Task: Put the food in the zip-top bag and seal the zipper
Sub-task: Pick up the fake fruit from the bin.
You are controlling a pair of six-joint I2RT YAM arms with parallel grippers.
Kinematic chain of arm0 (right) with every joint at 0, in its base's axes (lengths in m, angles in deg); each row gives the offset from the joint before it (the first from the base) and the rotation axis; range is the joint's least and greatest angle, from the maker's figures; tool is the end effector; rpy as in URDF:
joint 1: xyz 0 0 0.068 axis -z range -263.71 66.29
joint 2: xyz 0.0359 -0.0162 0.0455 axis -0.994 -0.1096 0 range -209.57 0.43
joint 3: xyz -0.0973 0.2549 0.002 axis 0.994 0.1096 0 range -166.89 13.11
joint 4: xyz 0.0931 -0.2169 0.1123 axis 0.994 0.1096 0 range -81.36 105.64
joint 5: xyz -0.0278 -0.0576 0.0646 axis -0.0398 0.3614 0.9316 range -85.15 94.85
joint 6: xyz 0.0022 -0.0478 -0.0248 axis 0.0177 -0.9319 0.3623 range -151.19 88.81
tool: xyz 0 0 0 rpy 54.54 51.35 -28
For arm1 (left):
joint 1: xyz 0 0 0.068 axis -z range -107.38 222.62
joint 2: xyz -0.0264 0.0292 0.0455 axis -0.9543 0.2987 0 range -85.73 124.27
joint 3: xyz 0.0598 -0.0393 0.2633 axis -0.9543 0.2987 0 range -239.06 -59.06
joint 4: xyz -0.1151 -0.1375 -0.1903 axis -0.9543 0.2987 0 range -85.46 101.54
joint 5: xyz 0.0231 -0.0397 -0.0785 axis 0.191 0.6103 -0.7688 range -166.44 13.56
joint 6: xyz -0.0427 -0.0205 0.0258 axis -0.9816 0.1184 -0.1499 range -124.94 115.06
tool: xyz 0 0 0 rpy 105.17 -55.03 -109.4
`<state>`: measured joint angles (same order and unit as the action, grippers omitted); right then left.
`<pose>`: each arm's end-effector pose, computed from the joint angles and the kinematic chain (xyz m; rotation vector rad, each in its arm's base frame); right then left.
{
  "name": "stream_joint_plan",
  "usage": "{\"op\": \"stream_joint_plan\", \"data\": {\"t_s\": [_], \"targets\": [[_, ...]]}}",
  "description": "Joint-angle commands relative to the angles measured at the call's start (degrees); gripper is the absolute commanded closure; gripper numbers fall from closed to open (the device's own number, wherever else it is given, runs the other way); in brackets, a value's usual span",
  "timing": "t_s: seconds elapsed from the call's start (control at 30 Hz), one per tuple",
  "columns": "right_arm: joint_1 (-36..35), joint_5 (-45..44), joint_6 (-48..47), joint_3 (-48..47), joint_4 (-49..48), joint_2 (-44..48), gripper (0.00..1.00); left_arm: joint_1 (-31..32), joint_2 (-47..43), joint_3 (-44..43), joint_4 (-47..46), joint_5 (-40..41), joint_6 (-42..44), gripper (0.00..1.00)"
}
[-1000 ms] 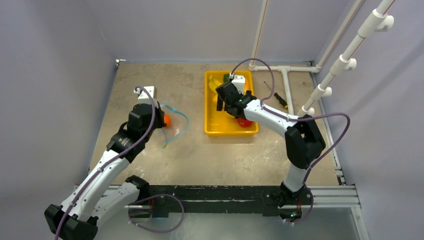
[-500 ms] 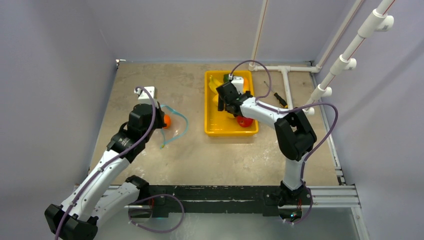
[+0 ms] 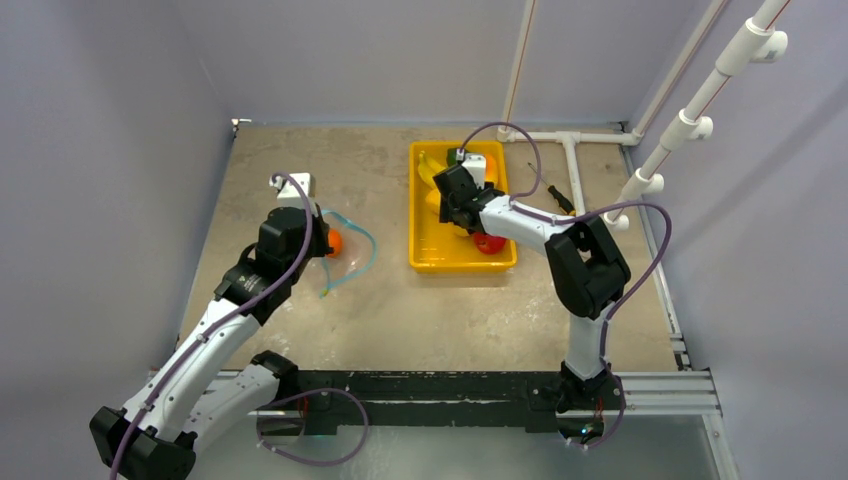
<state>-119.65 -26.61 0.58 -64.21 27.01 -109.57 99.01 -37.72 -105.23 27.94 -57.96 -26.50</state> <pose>0.3465 0.2282 0.1987 0.1443 2.2929 -0.0843 0.1732 -0.0733 0.3159 -0.1209 1.9898 -0.2163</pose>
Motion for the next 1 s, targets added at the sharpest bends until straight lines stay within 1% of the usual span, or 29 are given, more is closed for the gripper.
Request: {"op": "stream_joint_plan", "data": {"t_s": [0.0, 0.03, 0.13, 0.3, 0.47, 0.67, 0.97], "targets": [[0.2, 0.2, -0.8, -0.2, -1.1, 1.5, 0.37, 0.2, 0.1, -0.2, -1.7, 0.7, 0.8, 1.00], [0.2, 0.3, -0.7, -0.3, -0.9, 1.8, 0.42, 0.2, 0.1, -0.2, -1.8, 0.7, 0.8, 1.00], [0.2, 0.9, -0.3, -0.5, -0.5, 3.2, 0.53, 0.2, 0.2, -0.2, -1.8, 0.6, 0.8, 1.00], [0.1, 1.1, 0.2, -2.3, 0.2, 6.6, 0.59, 0.2, 0.3, -0.2, -1.9, 0.6, 0.8, 1.00], [0.1, 4.1, -0.3, -4.0, -0.5, 10.7, 0.60, 0.2, 0.2, -0.2, -1.9, 0.6, 0.8, 1.00], [-1.3, 12.0, -1.2, -3.9, -3.3, 15.2, 0.61, 0.2, 0.4, -0.3, -2.0, 0.5, 0.8, 1.00], [-8.9, 20.0, -4.0, -1.6, -8.5, 20.5, 0.62, 0.2, 0.5, -0.3, -2.0, 0.3, 0.9, 1.00]]}}
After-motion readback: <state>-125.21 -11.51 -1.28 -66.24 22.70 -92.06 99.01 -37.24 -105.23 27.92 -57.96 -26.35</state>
